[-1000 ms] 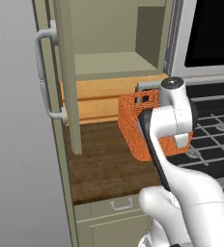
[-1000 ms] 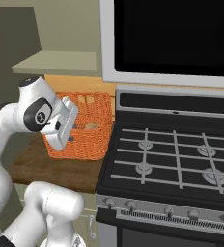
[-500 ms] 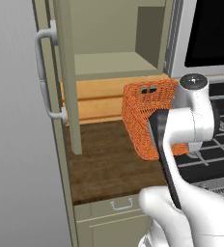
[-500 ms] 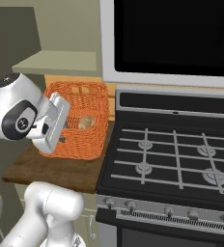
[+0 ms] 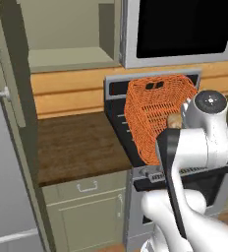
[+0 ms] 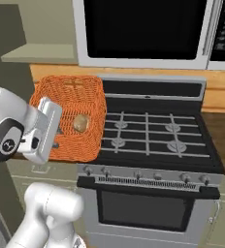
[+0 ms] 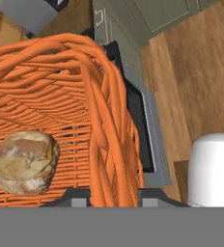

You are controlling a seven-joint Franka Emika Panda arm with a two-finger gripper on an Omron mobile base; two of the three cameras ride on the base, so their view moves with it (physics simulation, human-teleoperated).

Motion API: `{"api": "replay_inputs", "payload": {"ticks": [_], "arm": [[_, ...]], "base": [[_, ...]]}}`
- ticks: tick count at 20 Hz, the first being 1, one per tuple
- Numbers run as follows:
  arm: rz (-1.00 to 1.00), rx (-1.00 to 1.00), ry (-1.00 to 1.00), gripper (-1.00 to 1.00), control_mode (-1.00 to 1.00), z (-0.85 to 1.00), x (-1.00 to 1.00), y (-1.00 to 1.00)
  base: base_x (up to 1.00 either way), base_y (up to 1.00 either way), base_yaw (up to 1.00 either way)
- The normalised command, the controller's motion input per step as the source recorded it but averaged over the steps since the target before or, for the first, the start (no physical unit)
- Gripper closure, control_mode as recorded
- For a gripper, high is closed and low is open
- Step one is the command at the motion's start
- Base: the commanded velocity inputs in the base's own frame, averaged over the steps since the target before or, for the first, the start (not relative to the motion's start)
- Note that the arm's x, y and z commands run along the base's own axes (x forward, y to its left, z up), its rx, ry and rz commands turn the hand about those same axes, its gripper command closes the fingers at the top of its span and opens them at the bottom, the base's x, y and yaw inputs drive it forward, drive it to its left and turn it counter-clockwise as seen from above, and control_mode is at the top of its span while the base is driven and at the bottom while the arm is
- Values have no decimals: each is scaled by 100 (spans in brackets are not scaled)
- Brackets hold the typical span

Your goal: Open the cabinet, pick up the bread from the cabinet and place it in the basket. Then move the basket to the dining counter.

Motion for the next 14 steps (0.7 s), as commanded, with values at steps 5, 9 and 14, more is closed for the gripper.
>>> {"api": "replay_inputs", "payload": {"ticks": [5,9,14], "arm": [[0,0,0,100,100,0,0,0],[0,0,0,100,100,0,0,0],[0,0,0,100,100,0,0,0]], "base": [[-8,-98,-50],[0,-68,-82],[0,-43,-89]]}}
